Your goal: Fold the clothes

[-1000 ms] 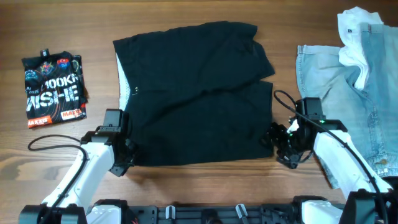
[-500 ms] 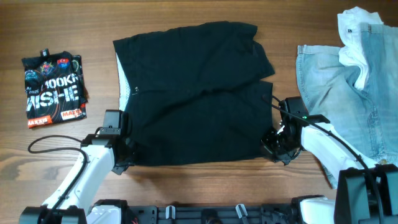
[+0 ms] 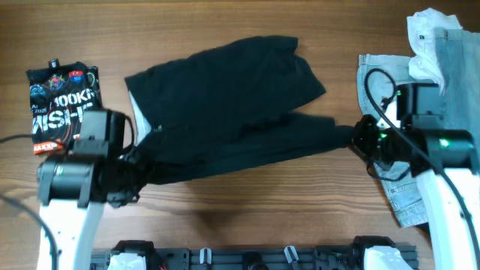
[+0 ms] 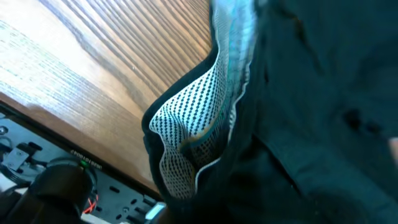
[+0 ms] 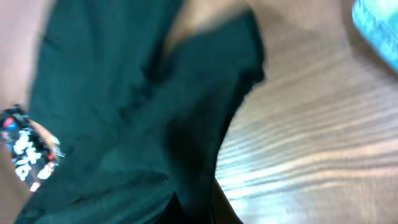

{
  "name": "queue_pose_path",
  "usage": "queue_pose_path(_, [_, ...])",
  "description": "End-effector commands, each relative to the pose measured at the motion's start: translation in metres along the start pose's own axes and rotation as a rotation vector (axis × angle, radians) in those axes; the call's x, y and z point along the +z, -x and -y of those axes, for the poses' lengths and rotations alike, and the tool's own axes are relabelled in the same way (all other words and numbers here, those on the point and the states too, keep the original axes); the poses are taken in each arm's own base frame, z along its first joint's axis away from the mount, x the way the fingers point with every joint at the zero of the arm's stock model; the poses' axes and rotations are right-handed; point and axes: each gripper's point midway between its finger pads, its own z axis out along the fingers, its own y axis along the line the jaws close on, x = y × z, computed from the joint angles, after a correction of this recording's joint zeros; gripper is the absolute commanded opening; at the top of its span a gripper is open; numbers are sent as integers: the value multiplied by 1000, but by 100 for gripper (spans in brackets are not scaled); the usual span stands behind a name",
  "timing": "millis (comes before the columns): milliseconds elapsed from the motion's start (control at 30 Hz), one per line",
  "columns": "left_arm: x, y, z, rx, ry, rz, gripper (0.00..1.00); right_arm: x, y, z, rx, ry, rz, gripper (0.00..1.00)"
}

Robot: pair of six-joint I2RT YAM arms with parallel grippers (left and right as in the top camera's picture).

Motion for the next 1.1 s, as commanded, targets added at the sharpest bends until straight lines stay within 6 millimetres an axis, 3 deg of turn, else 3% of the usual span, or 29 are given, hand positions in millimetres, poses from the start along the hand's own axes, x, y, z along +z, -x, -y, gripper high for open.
queue_pose_path(0, [-15, 25, -8, 16, 11, 176, 4, -27, 49, -5, -145, -34, 240, 4])
queue_pose_path(67, [-14, 52, 4, 1, 6, 272, 4, -18, 72, -20, -203, 3, 287, 4])
queue_pose_path(133, [-2, 65, 15, -37, 14, 275, 4, -2, 94, -34, -260, 41, 312, 5])
queue_pose_path(300, [50, 121, 25, -304, 104, 312, 4, 58, 153, -70, -355, 142, 380, 4])
queue_pose_path(467, [97, 181, 19, -499, 99, 356, 4, 116, 176, -114, -448, 235, 445, 4])
queue_pose_path(633, [117, 232, 49, -509, -40, 474, 4, 167, 191, -138, -441, 324, 504, 6])
queue_pose_path(667, [122, 242, 56, -510, -70, 497, 4, 174, 197, -141, -409, 351, 522, 11])
queue_pose_path(700, [127, 248, 60, -511, -83, 507, 14, 179, 202, -143, -380, 376, 537, 33])
queue_pose_path(733, [133, 251, 61, -511, -87, 510, 40, 184, 204, -144, -365, 387, 542, 65])
queue_pose_path(767, [136, 253, 62, -495, -85, 512, 54, 188, 203, -141, -374, 377, 535, 74])
queue_pose_path(800, [138, 253, 61, -458, -72, 509, 63, 193, 199, -137, -396, 356, 514, 75])
queue_pose_path(867, [143, 241, 52, -380, -10, 458, 70, 207, 184, -120, -420, 287, 431, 71])
queue_pose_path(967, [154, 209, 34, -346, 91, 326, 81, 232, 144, -87, -470, 171, 245, 56])
queue_pose_path(1067, [167, 184, 20, -291, 159, 218, 90, 257, 102, -65, -620, 108, 96, 58])
